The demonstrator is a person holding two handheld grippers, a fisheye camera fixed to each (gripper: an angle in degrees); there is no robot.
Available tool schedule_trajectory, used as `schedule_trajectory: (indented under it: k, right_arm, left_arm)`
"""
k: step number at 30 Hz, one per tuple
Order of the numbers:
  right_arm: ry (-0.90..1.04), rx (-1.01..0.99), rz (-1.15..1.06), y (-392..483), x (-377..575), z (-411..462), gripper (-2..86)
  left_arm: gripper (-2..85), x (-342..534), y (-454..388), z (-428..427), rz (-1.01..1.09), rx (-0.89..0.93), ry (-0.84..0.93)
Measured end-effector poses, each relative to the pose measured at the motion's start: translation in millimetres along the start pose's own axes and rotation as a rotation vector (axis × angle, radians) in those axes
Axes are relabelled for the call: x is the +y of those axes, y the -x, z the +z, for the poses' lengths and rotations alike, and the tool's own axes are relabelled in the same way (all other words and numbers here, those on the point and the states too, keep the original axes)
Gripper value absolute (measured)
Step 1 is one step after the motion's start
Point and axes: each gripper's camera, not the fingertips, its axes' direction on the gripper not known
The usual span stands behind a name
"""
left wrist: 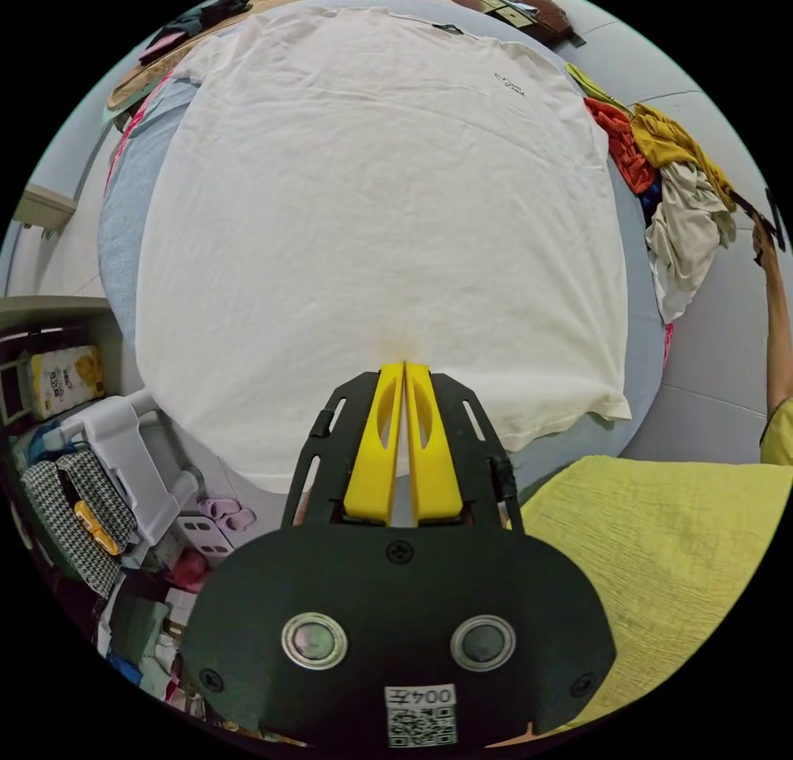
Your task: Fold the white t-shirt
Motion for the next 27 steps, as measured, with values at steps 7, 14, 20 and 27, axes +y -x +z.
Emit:
schedule_trajectory:
  k: [7, 14, 20, 27]
  right_arm:
    - [-0.23, -0.266, -0.023, 59, -1, -7, 6.7]
    - [-0.128, -0.413, -0.021, 130, -79, 118, 9.6]
    - [0.054, -0.394, 0.021, 158, -152, 217, 14.0]
    - [0.111, -0.176, -0.166, 213, -158, 267, 11.8]
  left_arm:
    - [0.8, -2, -10, 1, 0.001, 0.006, 0.003]
    - [0.7, 1, -17, 2, -0.022, 0.007, -0.02]
    - [0.6, 7, -22, 2, -0.046, 0.006, -0.05]
    - [0.6, 9, -21, 2, -0.069, 0.036, -0.059]
